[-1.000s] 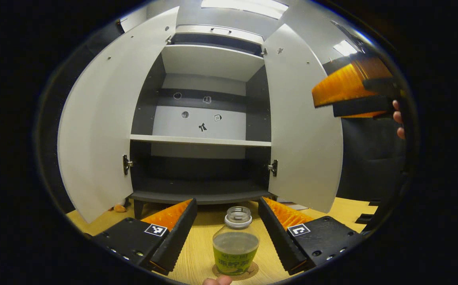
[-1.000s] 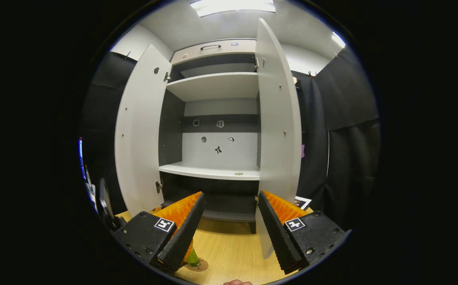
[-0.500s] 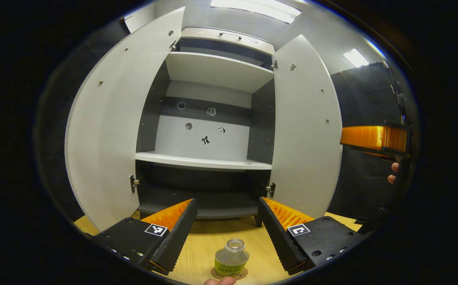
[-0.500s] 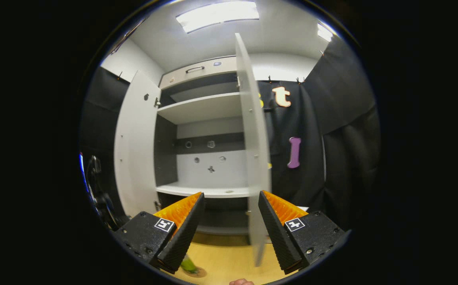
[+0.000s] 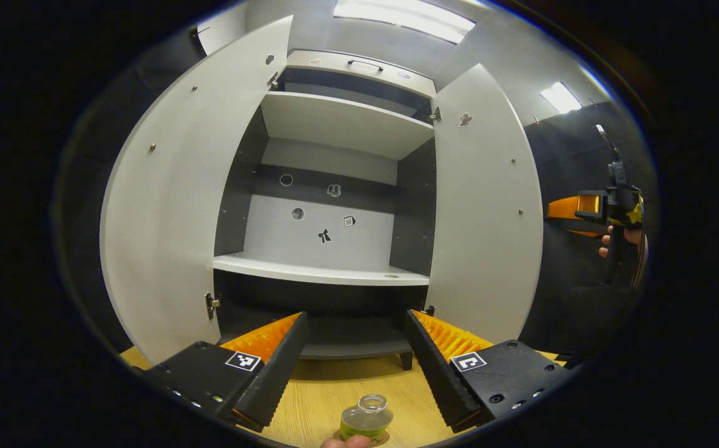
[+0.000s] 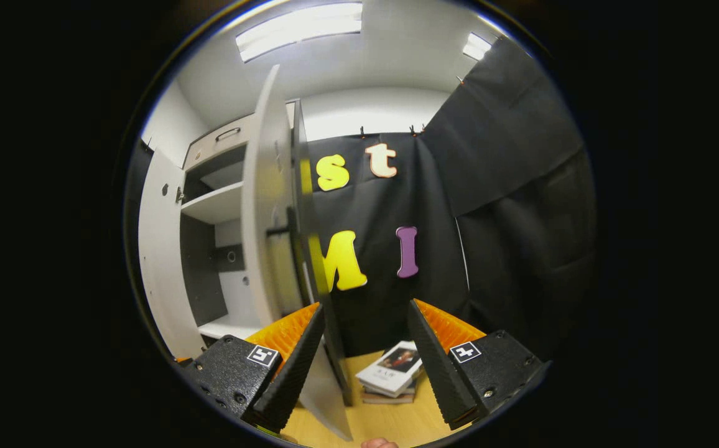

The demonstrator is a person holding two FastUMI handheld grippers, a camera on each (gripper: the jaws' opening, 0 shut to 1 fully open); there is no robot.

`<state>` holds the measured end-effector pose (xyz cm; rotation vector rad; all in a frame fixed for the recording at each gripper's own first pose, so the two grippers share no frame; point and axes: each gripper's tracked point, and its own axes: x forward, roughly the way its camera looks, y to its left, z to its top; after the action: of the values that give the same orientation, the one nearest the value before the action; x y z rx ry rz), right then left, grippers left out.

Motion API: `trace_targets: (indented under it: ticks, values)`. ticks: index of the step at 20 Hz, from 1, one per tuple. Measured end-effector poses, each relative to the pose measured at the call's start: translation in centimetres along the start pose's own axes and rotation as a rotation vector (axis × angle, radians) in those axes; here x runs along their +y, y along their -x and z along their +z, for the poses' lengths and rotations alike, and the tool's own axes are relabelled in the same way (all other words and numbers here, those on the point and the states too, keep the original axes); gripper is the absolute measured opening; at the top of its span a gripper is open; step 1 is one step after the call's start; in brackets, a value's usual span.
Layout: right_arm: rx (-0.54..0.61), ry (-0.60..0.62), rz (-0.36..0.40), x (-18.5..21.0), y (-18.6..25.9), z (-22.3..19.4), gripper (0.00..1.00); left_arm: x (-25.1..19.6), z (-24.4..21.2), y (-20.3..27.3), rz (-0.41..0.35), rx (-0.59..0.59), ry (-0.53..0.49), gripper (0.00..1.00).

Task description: Grasp the bottle in the cabinet with the left hand and place it on the coaster, then close the right door with the right hand and the left door with the left hand.

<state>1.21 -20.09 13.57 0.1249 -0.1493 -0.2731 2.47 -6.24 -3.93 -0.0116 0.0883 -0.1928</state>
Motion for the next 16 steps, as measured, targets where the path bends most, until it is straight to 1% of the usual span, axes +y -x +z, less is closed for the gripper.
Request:
trace_targets:
  ticks: [1,2,3,4,5,7,9,13,16]
  values:
    - [-0.006,0.038,-0.013,-0.4,-0.9,0.4,0.82,0.0,-0.2,0.0,0.0,0.003,0.002,0.95]
    - [-0.012,0.068,-0.02,-0.5,-1.6,0.9,0.82,0.0,-0.5,0.1,-0.001,0.01,0.006,0.95]
    - [-0.015,0.092,-0.015,-0.2,-2.3,1.2,0.82,0.1,-0.8,0.2,0.002,0.021,0.011,0.99]
    - [-0.016,0.11,-0.008,0.4,-2.7,1.3,0.82,0.2,-1.1,0.3,0.005,0.031,0.016,0.95]
    - [-0.019,0.13,0.004,1.1,-2.9,1.4,0.82,0.2,-1.4,0.3,0.007,0.041,0.021,0.95]
    - [-0.041,0.182,-0.024,0.8,-3.2,1.6,0.82,0.4,-1.9,0.5,0.016,0.055,0.022,0.95]
    - [-0.061,0.181,-0.037,1.1,-3.2,2.2,0.81,0.8,-2.3,0.5,0.03,0.066,0.021,0.95]
    - [-0.051,0.162,-0.05,1.0,-3.2,1.9,0.81,1.0,-2.5,0.4,0.028,0.067,0.024,0.95]
    - [-0.03,0.146,-0.038,1.7,-2.9,1.6,0.81,1.1,-2.7,0.9,0.026,0.069,0.023,0.95]
